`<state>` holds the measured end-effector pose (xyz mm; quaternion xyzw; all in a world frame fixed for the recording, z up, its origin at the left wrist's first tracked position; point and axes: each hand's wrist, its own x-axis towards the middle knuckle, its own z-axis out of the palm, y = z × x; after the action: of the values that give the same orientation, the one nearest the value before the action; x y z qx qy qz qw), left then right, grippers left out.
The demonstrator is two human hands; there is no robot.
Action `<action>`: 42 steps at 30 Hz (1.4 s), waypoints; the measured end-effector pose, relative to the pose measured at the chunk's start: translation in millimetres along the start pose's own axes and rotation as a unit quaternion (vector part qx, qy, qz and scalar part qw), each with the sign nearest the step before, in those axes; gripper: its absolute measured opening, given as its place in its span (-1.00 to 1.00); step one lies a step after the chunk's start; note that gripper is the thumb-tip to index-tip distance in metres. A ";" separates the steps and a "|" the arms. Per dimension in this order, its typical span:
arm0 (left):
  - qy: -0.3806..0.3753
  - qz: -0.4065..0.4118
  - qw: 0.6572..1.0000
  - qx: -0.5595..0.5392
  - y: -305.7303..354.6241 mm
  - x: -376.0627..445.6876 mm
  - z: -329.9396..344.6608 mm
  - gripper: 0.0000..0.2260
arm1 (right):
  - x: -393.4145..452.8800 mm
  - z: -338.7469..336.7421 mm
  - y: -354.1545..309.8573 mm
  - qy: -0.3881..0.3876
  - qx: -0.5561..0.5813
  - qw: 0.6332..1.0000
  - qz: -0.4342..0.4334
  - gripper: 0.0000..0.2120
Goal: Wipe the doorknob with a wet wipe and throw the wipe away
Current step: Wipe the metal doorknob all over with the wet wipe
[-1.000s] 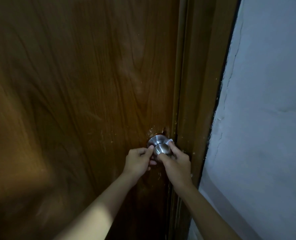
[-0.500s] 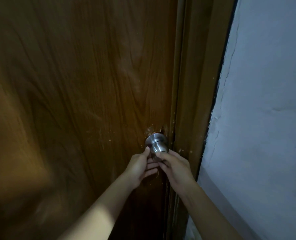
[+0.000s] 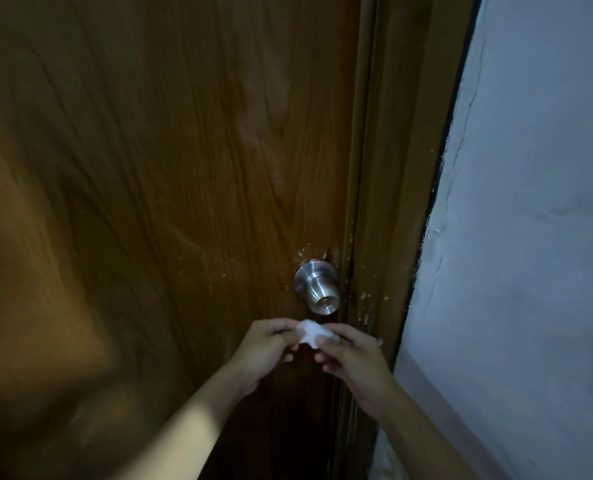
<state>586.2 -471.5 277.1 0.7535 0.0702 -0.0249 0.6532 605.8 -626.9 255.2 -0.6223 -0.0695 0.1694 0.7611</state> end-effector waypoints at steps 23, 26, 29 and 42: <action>0.037 0.257 0.965 -0.038 77.3 1.6 2.0 -0.81 | -5.6 5.9 -88.0 -0.084 -0.114 0.970 -0.197 -0.53; 0.048 0.235 0.970 -0.039 75.0 5.3 4.1 -0.80 | -6.1 6.7 -88.0 -0.037 -0.126 0.963 -0.237 -0.68; 0.085 0.162 0.973 -0.140 74.3 9.1 6.8 -0.81 | -4.5 2.9 -89.0 -0.022 -0.089 0.959 -0.270 -0.69; 0.310 0.252 0.871 0.284 38.6 26.8 13.8 -0.85 | 24.3 2.2 -42.4 0.141 -0.555 0.770 -0.281 -0.71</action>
<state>618.7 -488.5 309.5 0.8678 0.0671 0.3568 0.3393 635.1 -623.6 294.3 -0.9063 -0.2148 -0.2095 0.2978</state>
